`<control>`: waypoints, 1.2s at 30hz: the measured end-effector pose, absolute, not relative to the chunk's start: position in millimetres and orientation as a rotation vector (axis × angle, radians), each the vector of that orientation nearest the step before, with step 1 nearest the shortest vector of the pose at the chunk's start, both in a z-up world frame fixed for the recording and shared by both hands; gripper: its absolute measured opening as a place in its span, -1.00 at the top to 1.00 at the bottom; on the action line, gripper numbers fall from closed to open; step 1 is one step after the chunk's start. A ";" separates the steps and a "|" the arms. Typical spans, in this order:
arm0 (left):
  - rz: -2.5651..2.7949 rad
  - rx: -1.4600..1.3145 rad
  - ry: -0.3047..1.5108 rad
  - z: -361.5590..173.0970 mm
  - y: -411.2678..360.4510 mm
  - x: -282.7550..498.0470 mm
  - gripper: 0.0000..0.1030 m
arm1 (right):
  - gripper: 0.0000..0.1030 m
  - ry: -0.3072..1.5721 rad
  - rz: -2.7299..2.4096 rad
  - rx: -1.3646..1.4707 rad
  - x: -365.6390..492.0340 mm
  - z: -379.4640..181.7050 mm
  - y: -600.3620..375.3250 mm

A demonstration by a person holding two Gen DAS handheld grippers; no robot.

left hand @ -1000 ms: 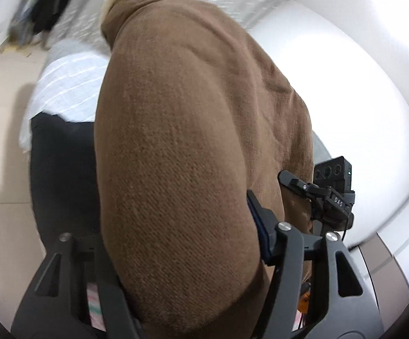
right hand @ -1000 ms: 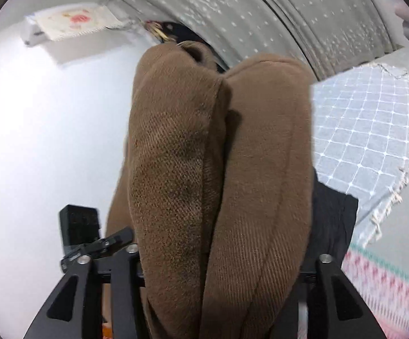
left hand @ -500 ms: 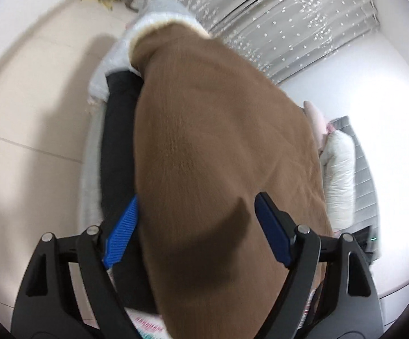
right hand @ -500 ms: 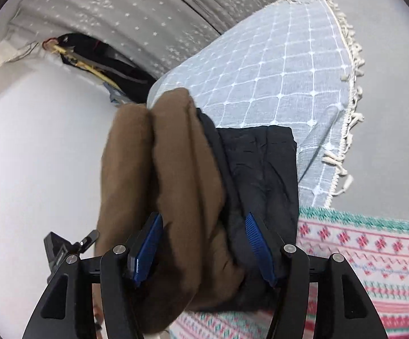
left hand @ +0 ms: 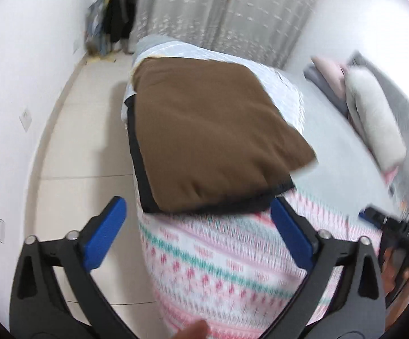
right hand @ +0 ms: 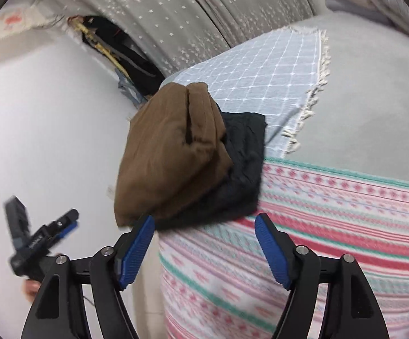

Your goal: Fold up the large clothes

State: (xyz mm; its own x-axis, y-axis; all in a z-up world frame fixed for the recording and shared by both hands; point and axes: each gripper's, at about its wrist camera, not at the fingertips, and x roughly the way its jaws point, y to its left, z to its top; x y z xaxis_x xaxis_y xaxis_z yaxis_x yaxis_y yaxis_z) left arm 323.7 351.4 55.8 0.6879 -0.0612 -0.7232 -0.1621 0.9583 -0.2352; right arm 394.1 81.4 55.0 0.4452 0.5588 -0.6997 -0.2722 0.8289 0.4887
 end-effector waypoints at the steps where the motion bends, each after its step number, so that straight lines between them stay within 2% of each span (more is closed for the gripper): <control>1: 0.044 -0.268 0.809 56.8 337.2 310.6 -0.99 | -0.56 0.959 0.517 0.288 376.3 58.1 76.4; 7: 0.075 -0.142 0.873 42.8 262.6 257.0 -0.99 | -0.83 0.858 0.383 0.115 309.9 48.5 62.6; 12: 0.146 -0.182 0.879 38.9 232.6 223.4 -0.99 | -0.85 0.816 0.282 -0.067 262.8 33.2 70.4; 20: 0.253 -0.176 0.816 22.4 209.0 185.8 -0.99 | -0.86 0.766 0.241 -0.132 224.0 18.6 78.3; 28: 0.255 -0.269 0.824 -8.9 223.9 195.8 -0.99 | -0.86 0.791 0.258 -0.092 230.5 -20.5 85.7; 36: 0.311 -0.196 0.838 -17.2 225.9 197.7 -0.99 | -0.86 0.850 0.244 -0.061 242.4 -39.5 88.3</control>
State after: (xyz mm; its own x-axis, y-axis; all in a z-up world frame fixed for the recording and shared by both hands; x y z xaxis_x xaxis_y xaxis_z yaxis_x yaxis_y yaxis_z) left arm 197.7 225.9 -17.2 0.6277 0.1933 -0.7541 -0.3462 0.9369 -0.0480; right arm 242.4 88.3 -39.5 0.6340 0.1891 -0.7499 -0.2376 0.9704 0.0439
